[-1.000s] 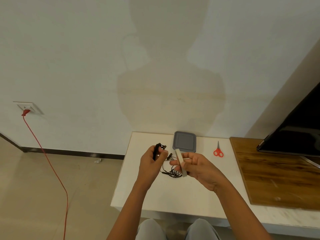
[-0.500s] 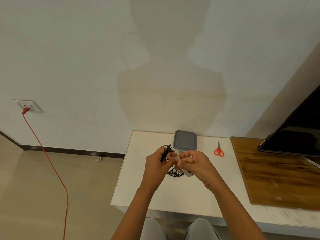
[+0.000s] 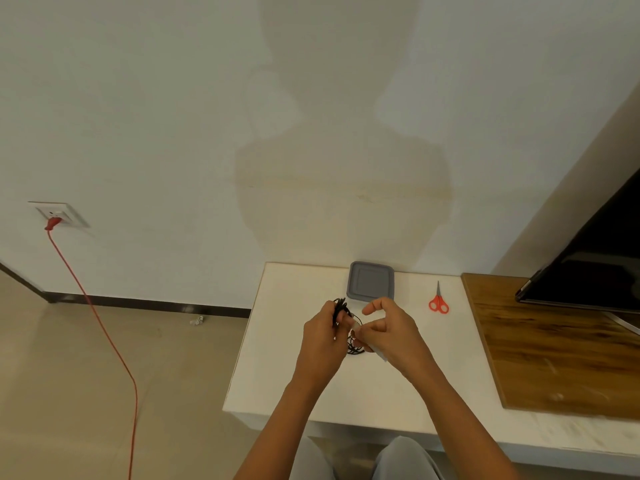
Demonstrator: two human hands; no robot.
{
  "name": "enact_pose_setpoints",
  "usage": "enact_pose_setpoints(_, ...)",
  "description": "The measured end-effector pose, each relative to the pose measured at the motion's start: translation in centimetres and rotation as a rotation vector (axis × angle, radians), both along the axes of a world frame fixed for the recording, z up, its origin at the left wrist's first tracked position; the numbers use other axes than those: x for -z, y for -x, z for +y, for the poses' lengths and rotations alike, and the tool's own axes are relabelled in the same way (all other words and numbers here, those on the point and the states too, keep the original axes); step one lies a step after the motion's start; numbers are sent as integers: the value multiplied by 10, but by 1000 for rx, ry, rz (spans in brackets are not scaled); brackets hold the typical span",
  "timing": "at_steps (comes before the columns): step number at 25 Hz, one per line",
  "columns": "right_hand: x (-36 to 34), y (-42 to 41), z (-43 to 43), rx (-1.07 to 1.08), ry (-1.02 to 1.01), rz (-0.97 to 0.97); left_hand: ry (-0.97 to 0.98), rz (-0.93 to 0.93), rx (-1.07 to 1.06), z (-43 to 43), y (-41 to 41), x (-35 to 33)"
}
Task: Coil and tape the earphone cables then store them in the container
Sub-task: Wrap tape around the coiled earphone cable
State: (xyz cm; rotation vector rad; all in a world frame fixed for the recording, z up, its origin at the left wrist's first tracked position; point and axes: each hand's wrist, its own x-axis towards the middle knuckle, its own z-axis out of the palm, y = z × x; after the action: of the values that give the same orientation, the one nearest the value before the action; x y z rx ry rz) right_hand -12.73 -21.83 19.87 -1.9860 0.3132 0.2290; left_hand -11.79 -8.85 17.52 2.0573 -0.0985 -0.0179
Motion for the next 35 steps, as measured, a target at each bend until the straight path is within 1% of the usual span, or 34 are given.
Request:
enact_pose_setpoints(2,6,0,-1,-14,123,-51,62,71,-70,0,-4,0)
enact_pose_setpoints(5,11,0,-4,-20,139,-45,115,134,-163,7,-11,4)
enact_pose_setpoints(8,10,2,-5,-29,144,-65,162,166,-92,10,-8,7)
enact_pose_setpoints(11,7,1,-3,-45,168,-100,116,125,-31,4,-4,9)
enact_pose_setpoints(22,2,3,-2,-140,200,-104,64,6,-60,0,-2,6)
enact_pose_setpoints(28,6,3,0,-117,249,-131,-52,-45,-13,-4,-2,7)
enact_pose_setpoints(31,8,3,1,-115,278,-135,-61,-44,37,-7,-1,9)
enact_pose_setpoints(35,10,2,2,-97,273,-142,-38,1,68,-7,-4,11)
